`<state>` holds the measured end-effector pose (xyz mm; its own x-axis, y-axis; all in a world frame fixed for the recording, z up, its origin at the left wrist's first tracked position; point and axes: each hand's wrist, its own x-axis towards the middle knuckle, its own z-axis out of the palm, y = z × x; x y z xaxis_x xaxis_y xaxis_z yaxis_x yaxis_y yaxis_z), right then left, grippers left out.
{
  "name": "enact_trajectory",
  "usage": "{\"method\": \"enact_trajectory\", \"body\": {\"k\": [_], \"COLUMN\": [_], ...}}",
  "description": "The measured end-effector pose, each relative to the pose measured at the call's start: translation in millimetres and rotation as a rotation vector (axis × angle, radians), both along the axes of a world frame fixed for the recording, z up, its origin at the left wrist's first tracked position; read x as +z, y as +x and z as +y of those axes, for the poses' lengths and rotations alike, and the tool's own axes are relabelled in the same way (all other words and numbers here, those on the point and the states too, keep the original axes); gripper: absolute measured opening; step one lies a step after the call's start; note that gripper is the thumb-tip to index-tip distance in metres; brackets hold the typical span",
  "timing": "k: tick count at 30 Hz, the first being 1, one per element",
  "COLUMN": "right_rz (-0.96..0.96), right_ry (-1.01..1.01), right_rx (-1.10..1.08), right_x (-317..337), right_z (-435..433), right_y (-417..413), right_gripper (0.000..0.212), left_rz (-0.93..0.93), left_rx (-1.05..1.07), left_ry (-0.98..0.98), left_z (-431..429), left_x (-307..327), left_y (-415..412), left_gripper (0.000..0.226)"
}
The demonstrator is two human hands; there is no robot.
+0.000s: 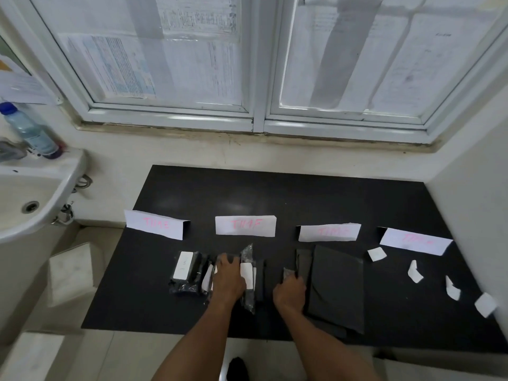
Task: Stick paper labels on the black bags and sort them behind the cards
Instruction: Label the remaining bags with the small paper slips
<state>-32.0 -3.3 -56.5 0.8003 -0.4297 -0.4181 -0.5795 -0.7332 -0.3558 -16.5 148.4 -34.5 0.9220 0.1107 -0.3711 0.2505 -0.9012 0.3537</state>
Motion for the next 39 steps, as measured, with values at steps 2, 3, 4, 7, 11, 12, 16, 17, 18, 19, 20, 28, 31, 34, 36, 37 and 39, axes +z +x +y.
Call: {"method": "enact_trajectory", "body": {"k": [2,3,4,7,11,12,16,17,18,19,20,28,31,34,36,37,39], "right_rz": [0.02,0.028,0.036,0.04,-0.004,-0.044,-0.289,-0.325,-0.36,-0.386,-0.411,-0.441,-0.4,-0.387,-0.343,-0.307,-0.238], "right_ry": [-0.005,-0.026,-0.052,-0.115,0.017,0.089,0.278,0.293,0.31,0.317,0.32,0.281,0.315,0.305,0.254,0.236,0.216], "right_rx": [0.021,0.059,0.107,0.258,0.204,0.139,-0.025,-0.053,-0.088,-0.125,-0.15,-0.19,-0.178,-0.267,-0.337,-0.361,-0.38], "right_x": [-1.6,-1.9,-1.4,-4.0,-1.0,2.8,25.0,30.8,37.2,42.9,47.6,59.7,57.8,50.3,43.4,39.2,29.5], "right_z": [0.2,1.4,2.4,0.8,-10.2,-14.0,-41.6,-53.6,-68.5,-85.8,-96.2,-251.2,-299.4,-344.4,-367.9,-379.8,-399.8], "right_y": [-2.5,-4.6,-6.6,-10.8,-13.4,-15.0,-13.3,-10.5,-7.2,-4.3,-1.3,-6.7,-12.4,-10.2,-4.0,2.0,17.0], "right_gripper": [0.042,0.044,0.045,0.038,0.025,0.025,0.027,0.026,0.025,0.025,0.026,0.027,0.035,0.03,0.025,0.023,0.021], "left_rz": [0.021,0.03,0.032,0.014,-0.027,-0.044,-0.057,-0.039,-0.016,0.011,0.053,0.377,0.406,0.405,0.416,0.425,0.419], "left_rx": [-0.017,-0.023,-0.027,-0.028,-0.028,-0.024,-0.032,-0.005,0.023,0.053,0.089,0.179,0.263,0.346,0.346,0.357,0.392], "left_ry": [0.004,0.002,-0.003,-0.019,-0.034,-0.061,-0.275,-0.353,-0.431,-0.504,-0.569,-0.89,-0.929,-0.949,-0.941,-0.942,-0.927], "left_z": [-6.6,-9.0,-10.8,-12.9,-20.0,-24.2,-63.5,-79.2,-97.6,-118.2,-131.0,-303.1,-350.1,-389.1,-404.2,-411.6,-421.9], "left_x": [2.2,3.6,4.4,4.7,9.6,11.1,19.8,24.3,28.6,32.5,35.5,43.2,42.4,33.1,28.4,25.3,18.9], "left_y": [1.6,1.9,2.7,3.1,5.4,6.9,21.3,25.1,28.4,31.4,34.0,37.3,38.9,47.4,53.2,56.6,63.4], "left_gripper": [0.055,0.055,0.055,0.057,0.057,0.055,0.038,0.036,0.036,0.035,0.035,0.008,0.014,0.017,0.015,0.013,0.013]}}
